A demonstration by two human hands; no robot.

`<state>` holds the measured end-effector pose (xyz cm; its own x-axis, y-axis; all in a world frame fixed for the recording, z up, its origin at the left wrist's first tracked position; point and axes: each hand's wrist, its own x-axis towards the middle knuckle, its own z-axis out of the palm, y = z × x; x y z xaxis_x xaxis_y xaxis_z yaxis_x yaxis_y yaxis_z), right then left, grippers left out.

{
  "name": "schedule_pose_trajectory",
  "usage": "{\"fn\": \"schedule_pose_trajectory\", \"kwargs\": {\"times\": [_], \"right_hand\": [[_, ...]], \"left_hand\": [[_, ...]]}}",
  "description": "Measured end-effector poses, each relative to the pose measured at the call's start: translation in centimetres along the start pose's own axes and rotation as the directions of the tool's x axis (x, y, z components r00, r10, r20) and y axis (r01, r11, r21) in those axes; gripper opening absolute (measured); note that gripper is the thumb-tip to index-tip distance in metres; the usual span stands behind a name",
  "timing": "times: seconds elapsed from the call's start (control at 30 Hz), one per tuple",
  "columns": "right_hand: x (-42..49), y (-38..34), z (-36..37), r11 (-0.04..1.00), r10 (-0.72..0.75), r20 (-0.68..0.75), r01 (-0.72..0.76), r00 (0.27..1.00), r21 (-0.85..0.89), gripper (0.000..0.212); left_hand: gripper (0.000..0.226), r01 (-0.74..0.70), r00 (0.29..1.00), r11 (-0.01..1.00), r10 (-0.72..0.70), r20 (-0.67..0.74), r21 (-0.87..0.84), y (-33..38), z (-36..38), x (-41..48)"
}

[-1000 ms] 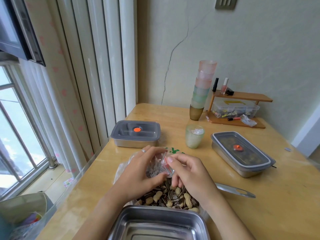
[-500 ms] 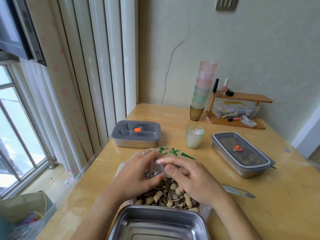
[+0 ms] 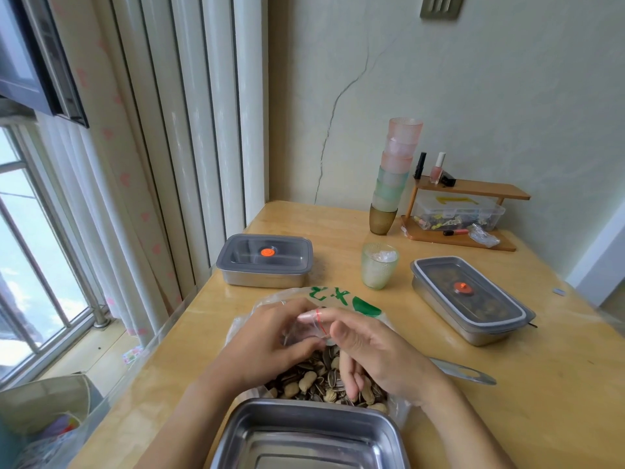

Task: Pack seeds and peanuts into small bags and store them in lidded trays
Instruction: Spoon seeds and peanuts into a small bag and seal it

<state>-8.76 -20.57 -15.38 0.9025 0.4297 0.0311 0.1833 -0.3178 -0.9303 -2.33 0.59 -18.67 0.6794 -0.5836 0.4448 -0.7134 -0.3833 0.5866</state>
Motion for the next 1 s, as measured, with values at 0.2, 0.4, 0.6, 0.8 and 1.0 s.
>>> {"fn": "schedule_pose_trajectory", "kwargs": {"times": [0.2, 0.4, 0.6, 0.8, 1.0], "right_hand": [[0.2, 0.0, 0.2, 1.000, -0.028, -0.033, 0.027, 0.999, -0.011, 0.048], [0.4, 0.8, 0.8, 0.995, -0.020, -0.078, 0.011, 0.997, -0.103, 0.068], [-1.2, -2.1, -1.8, 0.986, -0.032, -0.275, -0.014, 0.961, -0.166, 0.023], [-5.3, -0.8, -6.9, 0.590, 0.283, -0.621, -0.643, 0.731, -0.488, 0.026], [-7.7, -1.1, -7.3, 0.619, 0.607, -0.520, -0.768, 0.601, -0.165, 0.028]], "left_hand": [[0.035, -0.018, 0.999, 0.997, 0.020, 0.025, -0.072, 0.3, 0.0, 0.0], [0.035, 0.031, 1.000, 0.998, -0.030, 0.007, -0.062, 0.3, 0.5, 0.0], [0.031, 0.082, 0.996, 0.996, -0.081, -0.037, 0.032, 0.1, -0.4, 0.1], [0.039, 0.171, 0.979, 0.959, -0.140, -0.146, 0.227, -0.9, -1.6, -1.7], [0.034, 0.414, 0.906, 0.895, -0.389, -0.166, 0.165, -0.9, -2.2, -3.0]]}}
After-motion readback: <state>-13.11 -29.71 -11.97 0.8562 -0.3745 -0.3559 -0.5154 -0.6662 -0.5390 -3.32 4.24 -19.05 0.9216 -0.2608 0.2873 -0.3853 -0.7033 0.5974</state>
